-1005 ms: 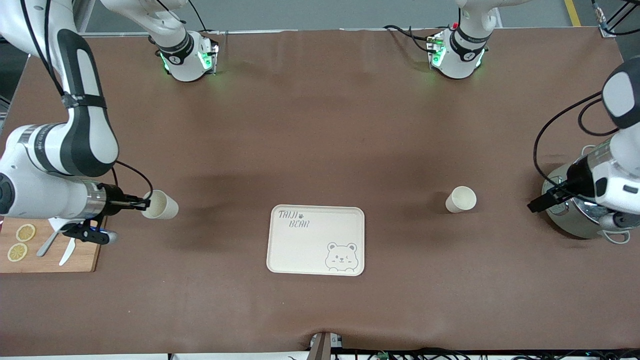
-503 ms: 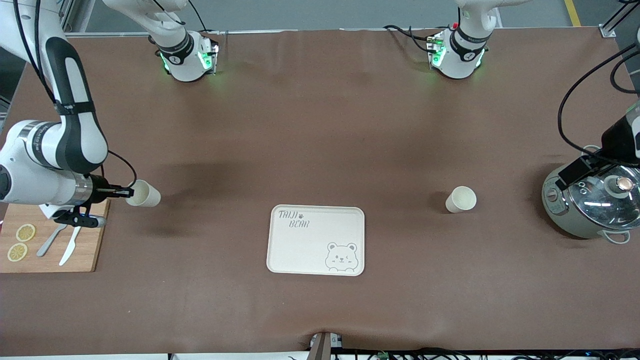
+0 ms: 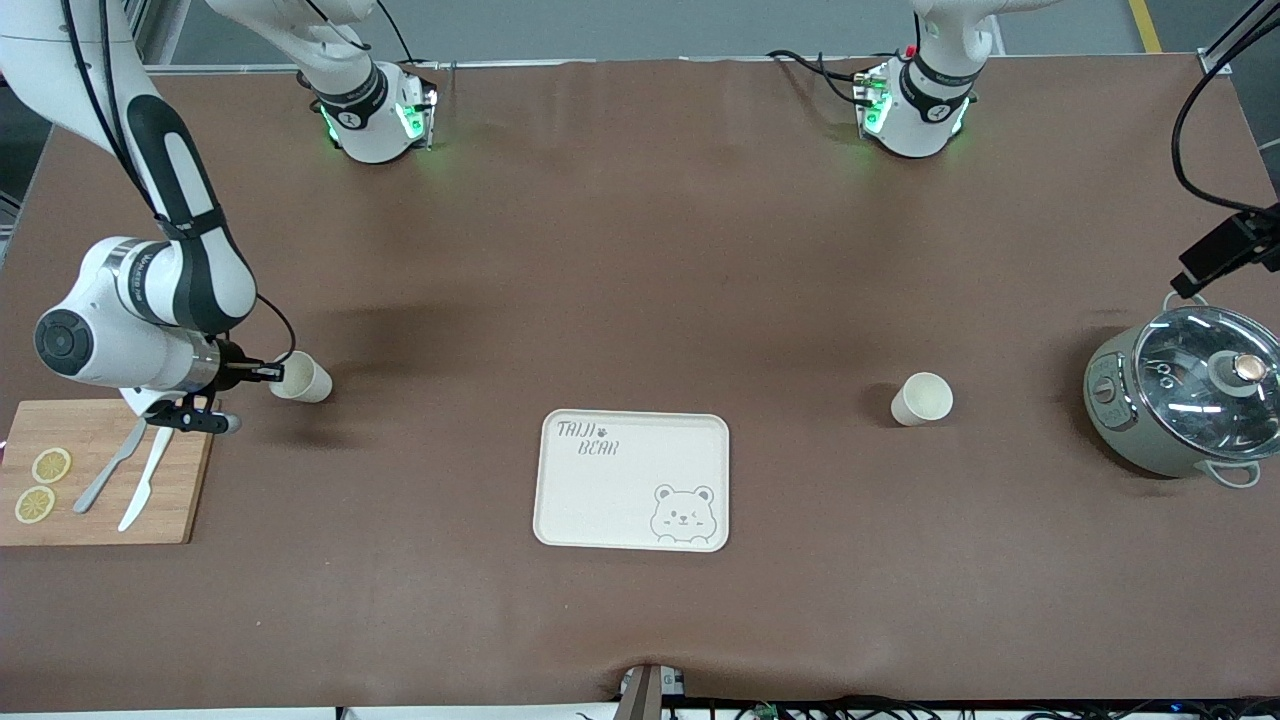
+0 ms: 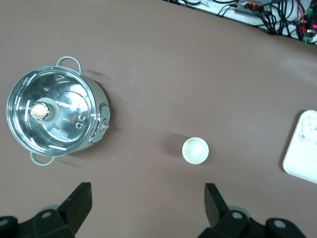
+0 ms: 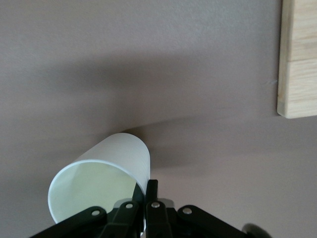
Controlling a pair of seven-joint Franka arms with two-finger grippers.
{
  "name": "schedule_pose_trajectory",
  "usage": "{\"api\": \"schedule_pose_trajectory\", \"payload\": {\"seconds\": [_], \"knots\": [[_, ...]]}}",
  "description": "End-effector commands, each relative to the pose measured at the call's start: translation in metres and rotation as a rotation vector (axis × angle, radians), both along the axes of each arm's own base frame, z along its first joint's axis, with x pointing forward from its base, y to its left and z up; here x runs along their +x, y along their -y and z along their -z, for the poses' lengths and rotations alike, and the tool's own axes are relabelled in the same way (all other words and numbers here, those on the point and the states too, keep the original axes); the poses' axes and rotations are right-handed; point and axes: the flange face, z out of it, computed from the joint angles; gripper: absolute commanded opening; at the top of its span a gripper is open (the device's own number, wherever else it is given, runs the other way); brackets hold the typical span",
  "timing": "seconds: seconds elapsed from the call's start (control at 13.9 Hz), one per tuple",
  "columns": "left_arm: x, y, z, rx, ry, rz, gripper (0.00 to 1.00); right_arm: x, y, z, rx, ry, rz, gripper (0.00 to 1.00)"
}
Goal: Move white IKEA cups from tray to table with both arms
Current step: 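Lower the second cup beside the cutting board with the right gripper, then open the right gripper and withdraw it from the placed cup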
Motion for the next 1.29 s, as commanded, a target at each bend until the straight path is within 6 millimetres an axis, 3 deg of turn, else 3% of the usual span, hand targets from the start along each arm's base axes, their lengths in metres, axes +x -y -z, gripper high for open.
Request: {"api": "schedule_pose_trajectory", "payload": {"seconds": [0.0, 0.14, 0.22, 0.29, 0.43, 0.65, 1.01, 1.22], "knots": [[-0.018, 0.004, -0.008, 0.021, -0.053, 0.076, 1.00, -0.010, 0.018, -0.009, 0.009, 0.013, -0.020, 0.00], [-0.026, 0.007, -0.013, 0.015, -0.058, 0.090, 1.00, -0.012, 0.024, -0.008, 0.011, 0.009, -0.010, 0.00], [-0.028, 0.012, -0.012, 0.015, -0.065, 0.100, 1.00, -0.010, 0.024, -0.010, 0.011, 0.009, -0.007, 0.23], [-0.029, 0.013, -0.012, 0.017, -0.065, 0.100, 1.00, -0.008, 0.023, -0.012, 0.012, 0.012, 0.006, 0.99], [-0.030, 0.016, -0.012, 0.019, -0.071, 0.101, 1.00, -0.002, 0.022, -0.022, 0.016, -0.003, 0.003, 1.00], [-0.028, 0.017, -0.009, 0.019, -0.076, 0.104, 1.00, 0.025, 0.019, -0.069, 0.027, -0.010, -0.016, 1.00], [-0.027, 0.019, -0.009, 0.012, -0.072, 0.106, 1.00, 0.076, 0.006, -0.182, 0.062, 0.088, -0.040, 1.00], [-0.027, 0.016, -0.010, 0.011, -0.069, 0.100, 1.00, 0.088, -0.011, -0.255, 0.058, 0.125, -0.082, 1.00]]}}
